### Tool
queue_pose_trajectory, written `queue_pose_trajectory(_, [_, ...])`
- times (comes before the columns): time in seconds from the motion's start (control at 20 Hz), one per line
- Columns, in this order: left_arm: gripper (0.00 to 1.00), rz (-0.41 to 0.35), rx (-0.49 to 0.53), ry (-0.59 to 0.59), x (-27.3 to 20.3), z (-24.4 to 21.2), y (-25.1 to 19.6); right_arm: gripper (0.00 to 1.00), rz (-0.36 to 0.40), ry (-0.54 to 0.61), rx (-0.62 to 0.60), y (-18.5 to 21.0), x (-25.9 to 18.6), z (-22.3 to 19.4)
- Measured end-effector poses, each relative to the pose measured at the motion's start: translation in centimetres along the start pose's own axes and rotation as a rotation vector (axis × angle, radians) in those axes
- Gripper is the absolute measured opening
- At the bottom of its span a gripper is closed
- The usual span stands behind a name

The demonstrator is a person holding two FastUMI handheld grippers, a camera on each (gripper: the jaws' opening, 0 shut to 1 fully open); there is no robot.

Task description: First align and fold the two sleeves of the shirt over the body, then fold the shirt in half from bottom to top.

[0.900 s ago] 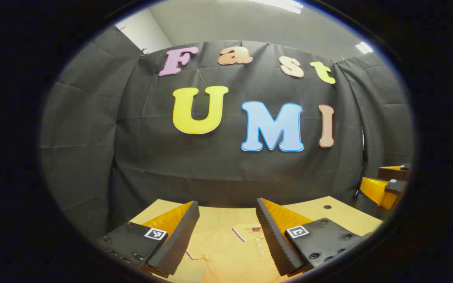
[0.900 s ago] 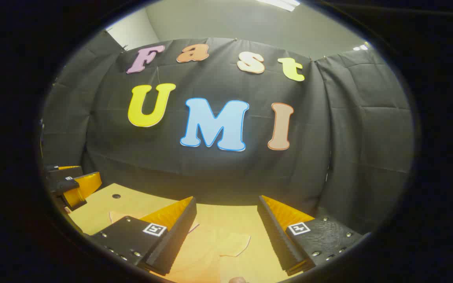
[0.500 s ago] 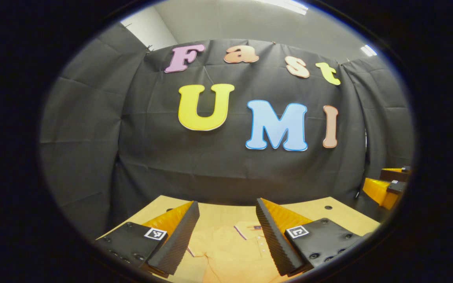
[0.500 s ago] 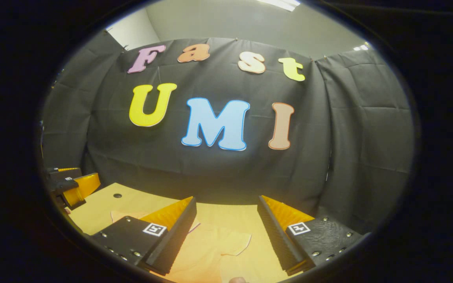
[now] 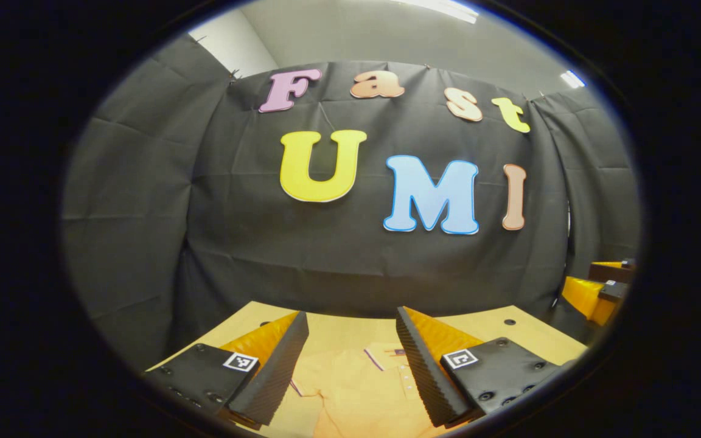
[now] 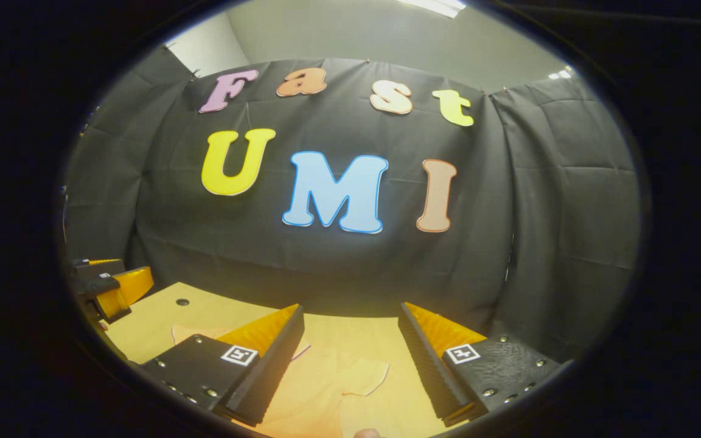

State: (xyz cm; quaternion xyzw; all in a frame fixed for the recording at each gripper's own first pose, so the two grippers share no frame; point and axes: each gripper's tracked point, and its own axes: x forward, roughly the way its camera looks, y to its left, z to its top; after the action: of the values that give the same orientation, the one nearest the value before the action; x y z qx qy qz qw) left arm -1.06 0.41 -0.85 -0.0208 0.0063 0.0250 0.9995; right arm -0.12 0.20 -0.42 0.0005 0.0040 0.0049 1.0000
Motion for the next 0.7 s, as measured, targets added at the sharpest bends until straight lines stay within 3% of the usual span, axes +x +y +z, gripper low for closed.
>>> queue_pose_trajectory(0.7, [0.94, 0.096, -0.013, 0.061, 0.5, -1.6, 0.3, 0.97, 0.045, 0.154, 0.032, -3.0, 7.0, -6.6])
